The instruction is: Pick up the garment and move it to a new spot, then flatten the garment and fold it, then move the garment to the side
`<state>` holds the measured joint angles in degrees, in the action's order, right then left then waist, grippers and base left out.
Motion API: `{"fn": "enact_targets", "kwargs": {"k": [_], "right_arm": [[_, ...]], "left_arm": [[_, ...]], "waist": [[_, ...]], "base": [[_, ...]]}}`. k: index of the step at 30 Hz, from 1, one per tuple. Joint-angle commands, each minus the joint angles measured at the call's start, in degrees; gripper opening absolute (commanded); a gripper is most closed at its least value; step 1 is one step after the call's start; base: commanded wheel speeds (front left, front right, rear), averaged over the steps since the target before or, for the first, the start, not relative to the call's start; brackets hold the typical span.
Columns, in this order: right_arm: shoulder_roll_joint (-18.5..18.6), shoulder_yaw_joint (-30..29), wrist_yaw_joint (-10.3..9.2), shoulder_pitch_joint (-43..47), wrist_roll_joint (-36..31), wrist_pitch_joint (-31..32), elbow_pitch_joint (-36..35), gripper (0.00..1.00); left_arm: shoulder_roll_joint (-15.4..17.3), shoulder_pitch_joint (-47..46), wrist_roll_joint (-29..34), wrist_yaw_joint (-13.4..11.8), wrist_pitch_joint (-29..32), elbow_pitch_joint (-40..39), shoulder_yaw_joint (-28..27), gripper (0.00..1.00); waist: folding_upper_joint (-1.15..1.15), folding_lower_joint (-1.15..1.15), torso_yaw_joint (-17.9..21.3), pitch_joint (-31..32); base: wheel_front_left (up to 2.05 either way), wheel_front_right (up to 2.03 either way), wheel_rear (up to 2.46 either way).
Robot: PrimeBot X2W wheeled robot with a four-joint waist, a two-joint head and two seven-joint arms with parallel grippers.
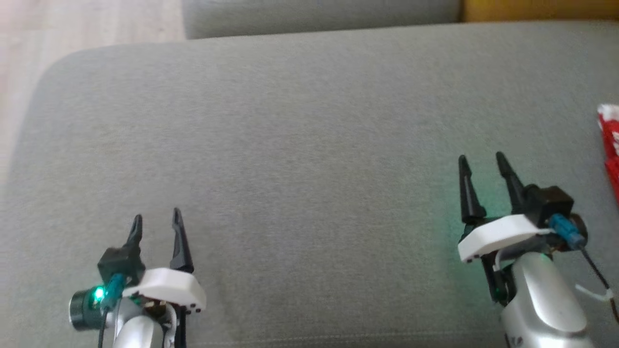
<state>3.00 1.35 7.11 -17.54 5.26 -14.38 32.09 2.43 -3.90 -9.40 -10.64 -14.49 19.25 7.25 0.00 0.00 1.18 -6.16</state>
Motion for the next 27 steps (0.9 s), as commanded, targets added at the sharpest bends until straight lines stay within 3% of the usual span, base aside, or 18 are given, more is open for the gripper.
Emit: {"fn": "enact_targets", "kwargs": {"k": [1, 14, 15, 19, 27], "right_arm": [[-0.12, 1.65, 0.37, -0.59, 0.55, -0.62, -1.50, 1.00], [-0.12, 2.62, 0.37, 0.30, 2.51, -0.62, -1.19, 1.00], [-0.03, 1.23, 0.00, 0.75, 2.30, 0.00, 0.25, 0.00], [-0.21, 1.25, 0.00, 2.50, 2.36, 0.18, 3.17, 0.00], [-0.20, 0.42, 0.02, 2.84, 7.71, 1.74, 2.07, 0.00]], "left_arm": [[0.44, -1.11, 0.17, -0.33, -0.51, -2.08, -2.18, 1.00], [0.44, 0.37, -0.56, 2.05, -0.51, -3.18, -3.38, 1.00], [0.00, 1.63, -0.37, 2.46, 0.00, -1.28, -1.24, 0.00], [-0.26, 2.61, -0.41, 2.62, 0.38, 1.81, -0.85, 0.00], [-0.22, 2.15, -5.66, 3.61, 1.83, 1.55, -1.81, 0.00]], "waist": [[0.00, 0.00, -1.53, 1.34], [0.00, 0.00, -3.05, 2.50], [0.00, 0.00, -3.07, 2.50], [0.00, 0.00, -3.06, 2.52], [0.00, 0.00, -2.94, 2.75]], "base": [[0.00, 0.00, 0.00], [0.00, 0.00, 0.00], [0.00, 0.00, 0.00], [0.00, 0.00, 0.00], [0.00, 0.00, 0.00]]}}
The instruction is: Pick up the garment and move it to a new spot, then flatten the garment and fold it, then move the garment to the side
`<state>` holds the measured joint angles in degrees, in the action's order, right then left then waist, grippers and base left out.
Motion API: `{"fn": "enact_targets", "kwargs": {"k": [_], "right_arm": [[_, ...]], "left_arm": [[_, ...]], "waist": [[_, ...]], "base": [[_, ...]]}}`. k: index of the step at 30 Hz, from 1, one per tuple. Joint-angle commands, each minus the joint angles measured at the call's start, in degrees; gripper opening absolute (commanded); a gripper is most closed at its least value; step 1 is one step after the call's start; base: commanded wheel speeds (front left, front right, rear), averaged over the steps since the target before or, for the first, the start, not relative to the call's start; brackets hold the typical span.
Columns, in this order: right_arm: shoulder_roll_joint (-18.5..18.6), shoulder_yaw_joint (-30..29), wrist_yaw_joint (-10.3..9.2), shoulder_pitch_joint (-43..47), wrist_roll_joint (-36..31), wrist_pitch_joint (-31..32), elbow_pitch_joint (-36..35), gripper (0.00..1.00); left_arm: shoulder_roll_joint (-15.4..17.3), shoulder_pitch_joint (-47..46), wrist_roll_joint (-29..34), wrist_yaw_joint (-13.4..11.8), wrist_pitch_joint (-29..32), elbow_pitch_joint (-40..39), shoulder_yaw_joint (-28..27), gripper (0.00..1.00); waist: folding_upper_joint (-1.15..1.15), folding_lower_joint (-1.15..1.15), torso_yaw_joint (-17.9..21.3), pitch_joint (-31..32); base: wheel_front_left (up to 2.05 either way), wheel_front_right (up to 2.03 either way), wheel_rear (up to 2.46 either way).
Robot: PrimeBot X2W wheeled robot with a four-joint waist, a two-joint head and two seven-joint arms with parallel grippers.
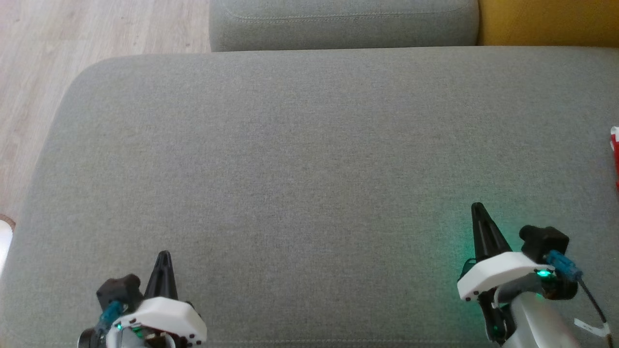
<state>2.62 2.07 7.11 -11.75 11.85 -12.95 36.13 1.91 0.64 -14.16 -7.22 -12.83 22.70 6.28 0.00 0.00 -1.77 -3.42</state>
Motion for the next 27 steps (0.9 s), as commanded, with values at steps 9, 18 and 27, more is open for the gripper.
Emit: {"fn": "enact_targets", "kwargs": {"k": [9, 18, 27], "right_arm": [[0.19, -0.76, 0.05, -2.12, 7.27, 1.62, -3.72, 0.00], [0.19, -1.38, 0.08, -1.44, 13.37, 3.07, -5.30, 0.00], [0.20, -2.10, 0.11, -0.73, 20.12, 4.71, -7.00, 0.00]], "left_arm": [[0.36, -2.64, -6.87, 1.31, 1.55, -2.53, -1.66, 0.00], [0.41, -2.96, -12.81, 2.43, 3.01, -3.07, -2.57, 0.00], [0.47, -3.35, -19.38, 3.67, 4.65, -3.63, -3.60, 0.00]], "waist": [[0.00, 0.00, 0.14, 0.25], [0.00, 0.00, 0.28, 0.50], [0.00, 0.00, 0.43, 0.78]], "base": [[0.00, 0.00, 0.00], [0.00, 0.00, 0.00], [0.00, 0.00, 0.00]]}}
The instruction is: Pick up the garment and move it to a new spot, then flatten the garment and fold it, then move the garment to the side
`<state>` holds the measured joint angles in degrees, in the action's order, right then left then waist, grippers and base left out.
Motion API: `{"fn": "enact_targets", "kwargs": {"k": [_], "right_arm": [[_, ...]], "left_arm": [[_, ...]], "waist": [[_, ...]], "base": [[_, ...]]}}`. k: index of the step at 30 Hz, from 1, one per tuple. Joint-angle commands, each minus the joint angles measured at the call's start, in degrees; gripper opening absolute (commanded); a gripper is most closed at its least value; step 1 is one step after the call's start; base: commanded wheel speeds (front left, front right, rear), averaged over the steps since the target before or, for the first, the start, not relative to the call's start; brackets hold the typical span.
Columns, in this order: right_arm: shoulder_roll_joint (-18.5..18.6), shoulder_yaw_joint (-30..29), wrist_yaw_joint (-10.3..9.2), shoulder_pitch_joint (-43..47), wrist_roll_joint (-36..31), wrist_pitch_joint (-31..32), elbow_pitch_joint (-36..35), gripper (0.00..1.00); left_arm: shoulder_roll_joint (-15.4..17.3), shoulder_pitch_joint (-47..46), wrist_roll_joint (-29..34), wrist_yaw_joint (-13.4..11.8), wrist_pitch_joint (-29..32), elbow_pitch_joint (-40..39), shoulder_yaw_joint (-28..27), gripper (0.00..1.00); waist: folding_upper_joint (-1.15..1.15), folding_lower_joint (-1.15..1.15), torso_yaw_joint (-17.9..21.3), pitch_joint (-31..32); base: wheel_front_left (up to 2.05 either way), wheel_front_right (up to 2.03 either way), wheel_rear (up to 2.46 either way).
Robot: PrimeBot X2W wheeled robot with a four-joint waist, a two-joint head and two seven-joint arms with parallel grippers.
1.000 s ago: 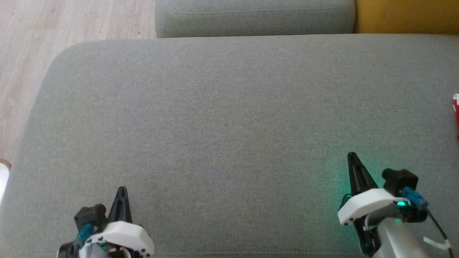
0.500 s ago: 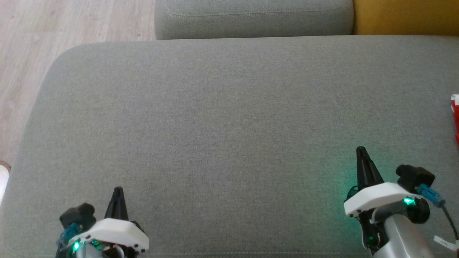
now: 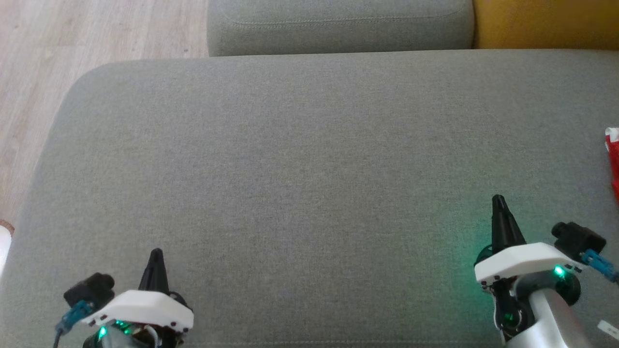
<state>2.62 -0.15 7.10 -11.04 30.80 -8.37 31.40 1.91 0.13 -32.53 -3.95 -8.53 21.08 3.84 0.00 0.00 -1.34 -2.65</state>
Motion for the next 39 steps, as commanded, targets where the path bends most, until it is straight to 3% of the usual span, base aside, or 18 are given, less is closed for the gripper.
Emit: {"fn": "enact_targets", "kwargs": {"k": [1, 39], "right_arm": [[0.20, 0.05, 0.12, -1.36, 1.85, 0.30, -2.45, 0.00], [0.22, -2.66, 0.23, 1.26, 26.87, 6.42, -8.73, 0.00]], "left_arm": [[0.47, -2.88, -1.67, 0.52, 0.52, -2.06, -1.26, 0.00], [0.68, -4.33, -26.05, 5.11, 6.61, -4.14, -5.09, 0.00]], "waist": [[0.00, 0.00, 0.02, 0.04], [0.00, 0.00, 0.58, 1.06]], "base": [[0.00, 0.00, 0.00], [0.00, 0.00, 0.00]]}}
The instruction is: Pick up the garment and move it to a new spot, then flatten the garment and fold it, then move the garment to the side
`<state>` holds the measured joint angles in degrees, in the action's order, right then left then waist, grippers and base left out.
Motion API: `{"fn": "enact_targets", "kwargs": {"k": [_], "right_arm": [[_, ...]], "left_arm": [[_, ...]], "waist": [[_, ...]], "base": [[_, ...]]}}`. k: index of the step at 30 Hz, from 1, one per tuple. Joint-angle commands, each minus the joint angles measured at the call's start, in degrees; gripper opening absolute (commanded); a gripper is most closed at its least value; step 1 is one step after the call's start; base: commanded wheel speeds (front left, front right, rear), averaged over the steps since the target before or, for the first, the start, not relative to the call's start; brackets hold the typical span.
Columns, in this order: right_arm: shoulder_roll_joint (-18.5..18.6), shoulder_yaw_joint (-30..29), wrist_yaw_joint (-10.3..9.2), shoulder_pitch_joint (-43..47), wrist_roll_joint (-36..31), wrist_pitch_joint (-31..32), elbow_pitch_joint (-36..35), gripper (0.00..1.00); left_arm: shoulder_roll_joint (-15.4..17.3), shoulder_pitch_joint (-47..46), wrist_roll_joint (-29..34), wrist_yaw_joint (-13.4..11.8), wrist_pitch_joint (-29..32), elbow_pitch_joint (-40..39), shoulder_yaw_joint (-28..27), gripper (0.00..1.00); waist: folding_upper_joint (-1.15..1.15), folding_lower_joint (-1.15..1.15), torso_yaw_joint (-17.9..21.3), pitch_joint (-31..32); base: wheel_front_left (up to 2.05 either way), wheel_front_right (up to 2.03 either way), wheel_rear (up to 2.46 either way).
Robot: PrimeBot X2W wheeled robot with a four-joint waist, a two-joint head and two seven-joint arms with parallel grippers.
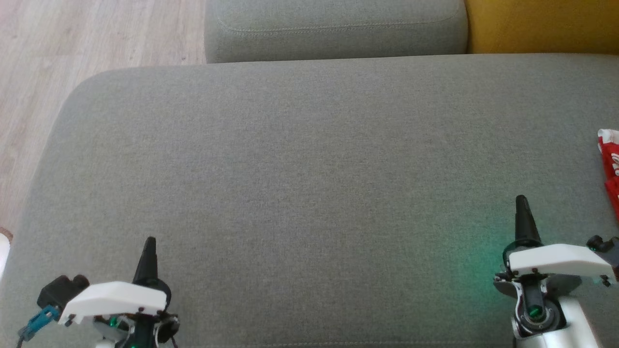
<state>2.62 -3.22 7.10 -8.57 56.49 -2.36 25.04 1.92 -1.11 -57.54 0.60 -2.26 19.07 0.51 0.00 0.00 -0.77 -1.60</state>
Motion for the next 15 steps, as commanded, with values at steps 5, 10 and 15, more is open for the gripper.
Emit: {"fn": "enact_targets", "kwargs": {"k": [5, 10, 15], "right_arm": [[0.23, 0.05, 0.25, -0.87, 4.57, 1.24, -3.22, 0.00], [0.23, -0.24, 0.26, -0.58, 7.28, 1.90, -3.90, 0.00], [0.23, -0.60, 0.28, -0.23, 10.67, 2.73, -4.75, 0.00]], "left_arm": [[0.70, -3.28, -4.33, 1.18, 1.17, -2.41, -2.27, 0.00], [0.72, -3.44, -6.97, 1.68, 1.83, -2.64, -2.69, 0.00], [0.75, -3.63, -10.27, 2.30, 2.65, -2.92, -3.20, 0.00]], "waist": [[0.00, 0.00, 0.08, 0.15], [0.00, 0.00, 0.14, 0.26], [0.00, 0.00, 0.22, 0.40]], "base": [[0.00, 0.00, 0.00], [0.00, 0.00, 0.00], [0.00, 0.00, 0.00]]}}
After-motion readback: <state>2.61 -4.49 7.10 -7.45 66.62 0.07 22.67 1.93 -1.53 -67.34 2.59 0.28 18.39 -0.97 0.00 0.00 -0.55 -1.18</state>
